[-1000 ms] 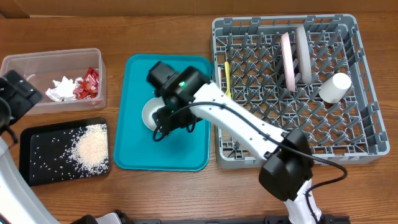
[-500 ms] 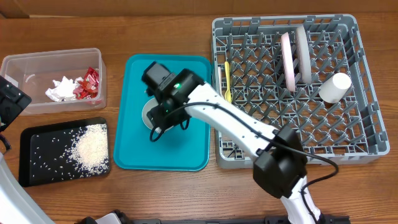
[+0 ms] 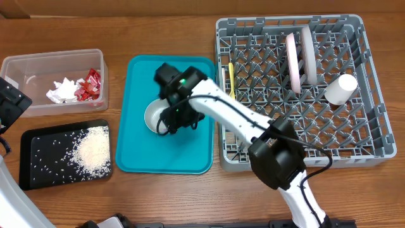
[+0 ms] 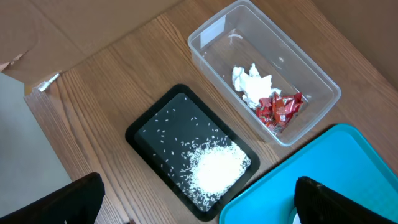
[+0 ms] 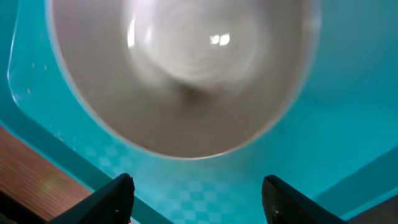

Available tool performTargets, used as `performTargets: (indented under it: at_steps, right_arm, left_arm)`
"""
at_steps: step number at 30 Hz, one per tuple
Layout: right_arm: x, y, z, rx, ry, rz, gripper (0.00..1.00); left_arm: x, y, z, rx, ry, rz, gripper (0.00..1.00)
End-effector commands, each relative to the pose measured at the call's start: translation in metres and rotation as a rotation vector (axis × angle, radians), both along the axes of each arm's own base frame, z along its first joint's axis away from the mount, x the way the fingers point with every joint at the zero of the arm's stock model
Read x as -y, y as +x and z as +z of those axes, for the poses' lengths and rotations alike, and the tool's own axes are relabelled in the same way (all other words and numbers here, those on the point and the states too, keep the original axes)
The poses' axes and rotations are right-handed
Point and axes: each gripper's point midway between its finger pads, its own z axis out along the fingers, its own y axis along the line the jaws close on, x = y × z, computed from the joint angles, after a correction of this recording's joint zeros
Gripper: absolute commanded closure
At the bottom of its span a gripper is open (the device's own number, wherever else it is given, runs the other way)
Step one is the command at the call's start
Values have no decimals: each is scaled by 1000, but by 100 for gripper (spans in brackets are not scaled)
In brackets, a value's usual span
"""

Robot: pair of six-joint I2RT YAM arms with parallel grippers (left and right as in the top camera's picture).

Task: Sort waste into correct bins and load items into the dishwasher rack
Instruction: 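Grip the bowl rim with the right gripper and lift it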

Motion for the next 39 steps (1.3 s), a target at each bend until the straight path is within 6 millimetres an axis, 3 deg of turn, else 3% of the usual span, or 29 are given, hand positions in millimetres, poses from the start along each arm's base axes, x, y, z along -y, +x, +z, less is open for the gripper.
performTargets:
  at_steps: [1,6,11,14,19,24,27,29,33,39]
  right_arm:
    - [0,26,23,33,80,-143,37]
    - [-2,54,13,122,80,-308,56]
    - [1,51,-7,101,60,-331,60]
    - [4,47,-14,89,45,-331,70]
    - [-2,49,-14,105,66,-324,71]
    - [-7,40,-32,104,65,-304,72]
    - [-6,44,-31,123,62,-308,85]
    - [-1,49,-30,158,36,-307,90]
    - [10,55,-15,219,-21,-268,92]
    - [20,57,27,352,-137,-211,92]
  left_arm:
    - [-1,-1,6,21,8,15,0]
    - [-1,-2,6,21,8,15,0]
    - [-1,-1,5,20,8,15,0]
    - [-1,-1,5,20,8,15,0]
    - [-1,-1,5,20,8,15,0]
    - [-1,-1,5,19,8,15,0]
    - [-1,-1,5,20,8,15,0]
    - [-1,-1,5,20,8,15,0]
    - [-1,-1,5,19,8,15,0]
    - [-1,-1,5,19,8,15,0]
